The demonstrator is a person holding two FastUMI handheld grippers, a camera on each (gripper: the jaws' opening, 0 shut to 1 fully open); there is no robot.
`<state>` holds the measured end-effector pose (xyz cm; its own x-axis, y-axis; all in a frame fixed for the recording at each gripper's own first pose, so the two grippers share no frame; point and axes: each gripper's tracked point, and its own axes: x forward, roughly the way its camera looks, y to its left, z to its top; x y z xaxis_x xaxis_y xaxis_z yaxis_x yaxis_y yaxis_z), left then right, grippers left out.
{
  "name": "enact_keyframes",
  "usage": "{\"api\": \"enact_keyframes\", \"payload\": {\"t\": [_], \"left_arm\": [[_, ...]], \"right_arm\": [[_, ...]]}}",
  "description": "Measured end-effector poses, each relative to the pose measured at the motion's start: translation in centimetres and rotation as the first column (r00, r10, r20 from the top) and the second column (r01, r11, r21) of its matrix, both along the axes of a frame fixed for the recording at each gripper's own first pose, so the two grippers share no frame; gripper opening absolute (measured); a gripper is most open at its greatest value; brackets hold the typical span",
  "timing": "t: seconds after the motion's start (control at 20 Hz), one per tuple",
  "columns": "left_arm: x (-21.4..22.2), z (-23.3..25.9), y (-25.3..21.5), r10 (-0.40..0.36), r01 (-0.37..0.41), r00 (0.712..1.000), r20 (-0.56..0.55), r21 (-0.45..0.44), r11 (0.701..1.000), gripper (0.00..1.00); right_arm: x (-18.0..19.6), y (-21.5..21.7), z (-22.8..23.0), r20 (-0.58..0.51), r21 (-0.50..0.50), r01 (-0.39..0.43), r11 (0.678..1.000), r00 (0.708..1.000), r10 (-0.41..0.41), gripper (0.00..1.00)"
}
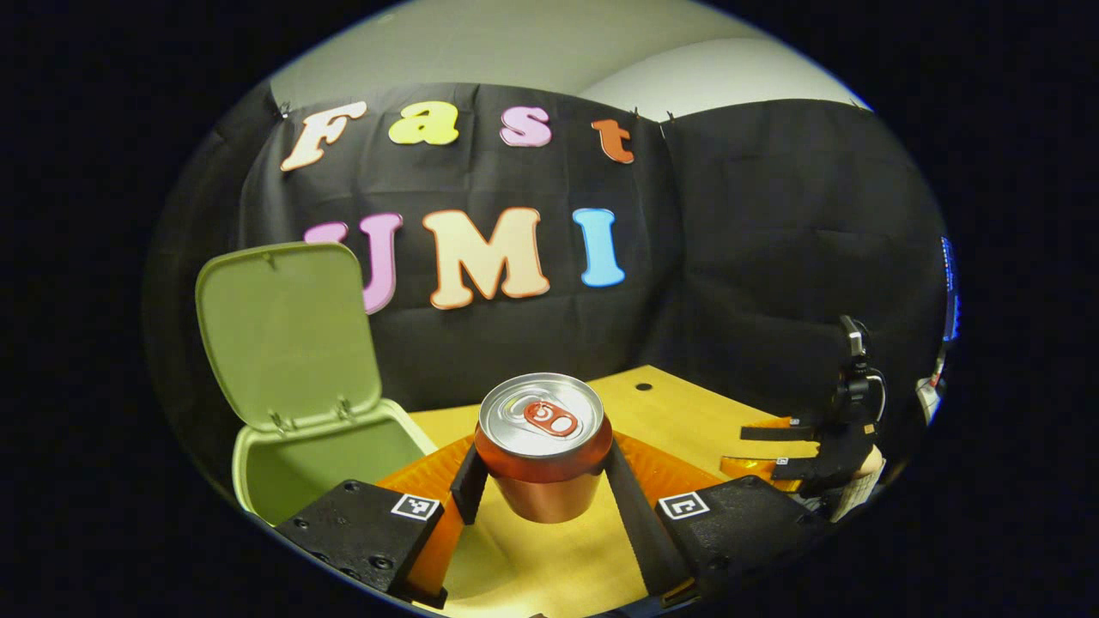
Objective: Press the lid of the desktop garbage bin to open it, pick up the crumpled paper on the desktop and throw it into the bin, then pick up the pop can on the desktop and drop it into the bin, and finally close the garbage bin lid.
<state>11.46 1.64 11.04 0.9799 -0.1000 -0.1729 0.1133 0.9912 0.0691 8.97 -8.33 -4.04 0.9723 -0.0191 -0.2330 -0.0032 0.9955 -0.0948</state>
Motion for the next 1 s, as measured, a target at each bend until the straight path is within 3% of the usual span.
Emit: {"api": "enact_keyframes", "payload": {"t": [0.25, 0.45, 0.75, 0.85, 1.0], "left_arm": [[-0.6, 4.1, 6.5, 0.156, -0.156, 0.986, 0.063, 0.009, 0.988, 0.77], [-1.3, 3.8, 11.6, 0.269, -0.272, 0.962, 0.052, 0.048, 0.961, 0.76], [-1.7, 1.5, 15.2, 0.351, -0.349, 0.936, -0.022, 0.060, 0.935, 0.79], [-1.7, 1.9, 15.8, 0.371, -0.369, 0.929, -0.014, 0.067, 0.927, 0.87], [-1.5, 4.1, 16.3, 0.387, -0.388, 0.922, 0.022, 0.050, 0.920, 0.92]], "right_arm": [[0.1, 0.3, 0.0, -0.003, -0.002, -0.011, 1.000, 1.000, 0.011, 0.98], [0.1, 0.1, 0.0, -0.006, 0.002, -0.007, 1.000, 1.000, 0.007, 0.98], [-0.4, -0.3, 0.3, 0.006, 0.015, -0.001, 1.000, 1.000, 0.001, 0.98], [-0.4, -0.5, 0.5, 0.009, 0.017, 0.001, 1.000, 1.000, -0.001, 0.98], [-0.4, -0.4, 0.5, 0.008, 0.020, -0.001, 1.000, 1.000, 0.001, 0.98]]}}
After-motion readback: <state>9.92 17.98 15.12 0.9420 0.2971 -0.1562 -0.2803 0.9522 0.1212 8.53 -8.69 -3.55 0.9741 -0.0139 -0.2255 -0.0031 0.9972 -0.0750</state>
